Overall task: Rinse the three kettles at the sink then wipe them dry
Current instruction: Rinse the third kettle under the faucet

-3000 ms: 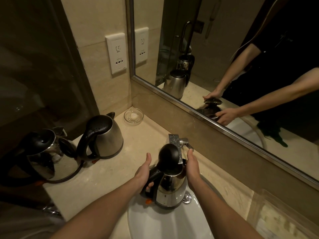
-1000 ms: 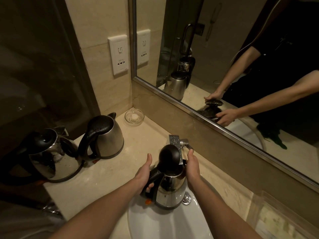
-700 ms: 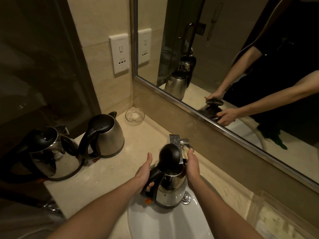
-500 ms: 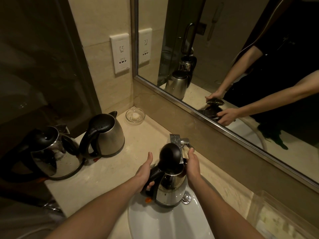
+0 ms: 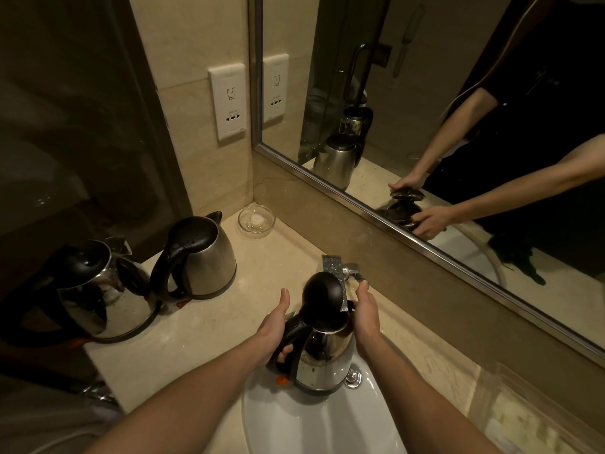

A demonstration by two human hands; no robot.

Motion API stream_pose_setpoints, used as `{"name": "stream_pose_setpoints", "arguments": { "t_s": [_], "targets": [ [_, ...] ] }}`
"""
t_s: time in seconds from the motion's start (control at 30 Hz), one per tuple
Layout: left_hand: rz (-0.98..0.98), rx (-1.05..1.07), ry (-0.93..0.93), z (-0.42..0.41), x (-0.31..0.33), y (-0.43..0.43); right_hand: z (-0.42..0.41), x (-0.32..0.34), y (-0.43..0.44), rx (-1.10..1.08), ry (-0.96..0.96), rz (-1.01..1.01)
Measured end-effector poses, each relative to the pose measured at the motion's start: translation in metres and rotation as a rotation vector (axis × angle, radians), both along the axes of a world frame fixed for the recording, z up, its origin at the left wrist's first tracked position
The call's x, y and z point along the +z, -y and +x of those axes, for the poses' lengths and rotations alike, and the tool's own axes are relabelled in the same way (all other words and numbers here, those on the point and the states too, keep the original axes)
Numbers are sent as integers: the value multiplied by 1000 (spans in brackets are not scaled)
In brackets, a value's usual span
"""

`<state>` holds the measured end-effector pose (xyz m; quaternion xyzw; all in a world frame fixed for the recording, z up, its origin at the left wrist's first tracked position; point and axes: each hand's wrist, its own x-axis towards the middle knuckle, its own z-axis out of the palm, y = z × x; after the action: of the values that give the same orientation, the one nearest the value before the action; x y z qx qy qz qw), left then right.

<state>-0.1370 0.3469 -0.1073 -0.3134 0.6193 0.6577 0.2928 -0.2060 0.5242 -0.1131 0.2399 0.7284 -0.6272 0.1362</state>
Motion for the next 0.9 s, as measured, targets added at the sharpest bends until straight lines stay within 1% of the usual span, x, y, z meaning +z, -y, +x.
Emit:
{"name": "stream_pose_setpoints", "arguments": {
  "t_s": [0.9],
  "targets": [
    [0, 8, -12, 1, 9, -7, -5, -8, -4, -9, 15, 0]
  ]
}}
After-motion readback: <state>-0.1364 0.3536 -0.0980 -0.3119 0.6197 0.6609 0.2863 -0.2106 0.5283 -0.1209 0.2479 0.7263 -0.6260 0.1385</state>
